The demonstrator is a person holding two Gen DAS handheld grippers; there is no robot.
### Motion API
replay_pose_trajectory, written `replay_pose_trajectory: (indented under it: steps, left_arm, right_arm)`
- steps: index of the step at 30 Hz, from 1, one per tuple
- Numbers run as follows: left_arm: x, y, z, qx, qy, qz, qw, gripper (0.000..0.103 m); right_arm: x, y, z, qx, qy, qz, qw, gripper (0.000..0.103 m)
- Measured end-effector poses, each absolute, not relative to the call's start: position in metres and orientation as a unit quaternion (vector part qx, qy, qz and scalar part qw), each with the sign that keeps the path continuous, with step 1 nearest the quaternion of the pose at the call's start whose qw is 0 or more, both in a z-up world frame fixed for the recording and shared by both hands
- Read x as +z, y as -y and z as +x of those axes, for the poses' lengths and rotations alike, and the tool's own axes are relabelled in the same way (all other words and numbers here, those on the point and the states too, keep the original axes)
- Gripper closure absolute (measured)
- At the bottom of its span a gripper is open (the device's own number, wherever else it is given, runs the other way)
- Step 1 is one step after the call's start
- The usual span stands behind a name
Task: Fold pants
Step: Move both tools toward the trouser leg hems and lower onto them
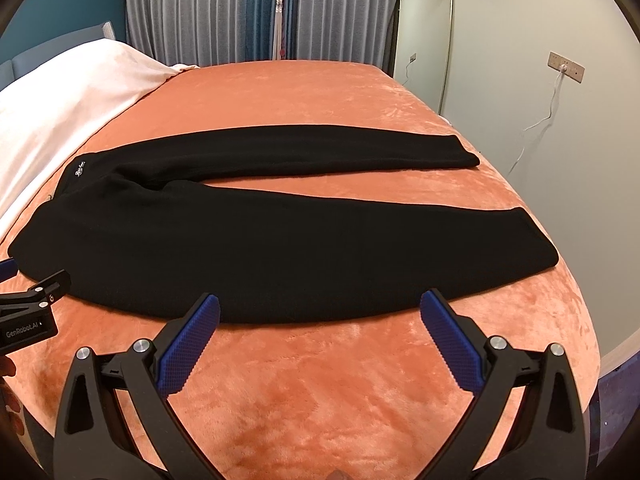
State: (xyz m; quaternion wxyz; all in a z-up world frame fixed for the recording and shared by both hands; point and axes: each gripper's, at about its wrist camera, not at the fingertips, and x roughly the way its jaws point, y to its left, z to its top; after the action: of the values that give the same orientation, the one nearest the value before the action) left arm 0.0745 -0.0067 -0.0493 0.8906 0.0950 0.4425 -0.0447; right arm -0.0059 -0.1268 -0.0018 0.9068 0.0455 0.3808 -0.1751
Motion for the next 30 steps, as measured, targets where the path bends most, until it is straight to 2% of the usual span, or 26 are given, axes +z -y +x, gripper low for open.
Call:
replay_pose_trajectory:
  steps: [6, 10, 12, 15, 22, 30]
  left_arm:
    - [-0.053, 0.003, 0.083, -0.061, -0.444, 0.084, 0.89, 0.005]
    - [-0.071, -0.004, 0.097, -0.108, -0.487, 0.05, 0.865, 0.005]
    - [-0.076, -0.006, 0.107, -0.106, -0.495, 0.071, 0.86, 0.005]
    - [-0.07, -0.012, 0.125, -0.067, -0.461, 0.117, 0.877, 0.006]
    - [-0.048, -0.026, 0.183, -0.018, -0.406, 0.13, 0.904, 0.006]
    - [-0.048, 0.001, 0.218, 0.001, -0.378, 0.131, 0.917, 0.006]
  right_arm:
    - [-0.008, 0.131, 0.002, -0.174, -0.382, 0.042, 0.907, 0.005]
    - [-0.011, 0.157, 0.014, -0.16, -0.381, 0.057, 0.909, 0.005]
    - [-0.009, 0.188, 0.026, -0.169, -0.37, 0.058, 0.912, 0.005]
    - [-0.004, 0.245, 0.053, -0.182, -0.361, 0.05, 0.913, 0.005]
    - [0.001, 0.367, 0.134, -0.212, -0.38, 0.048, 0.899, 0.005]
    - [-0.001, 0.413, 0.187, -0.221, -0.372, 0.061, 0.899, 0.005]
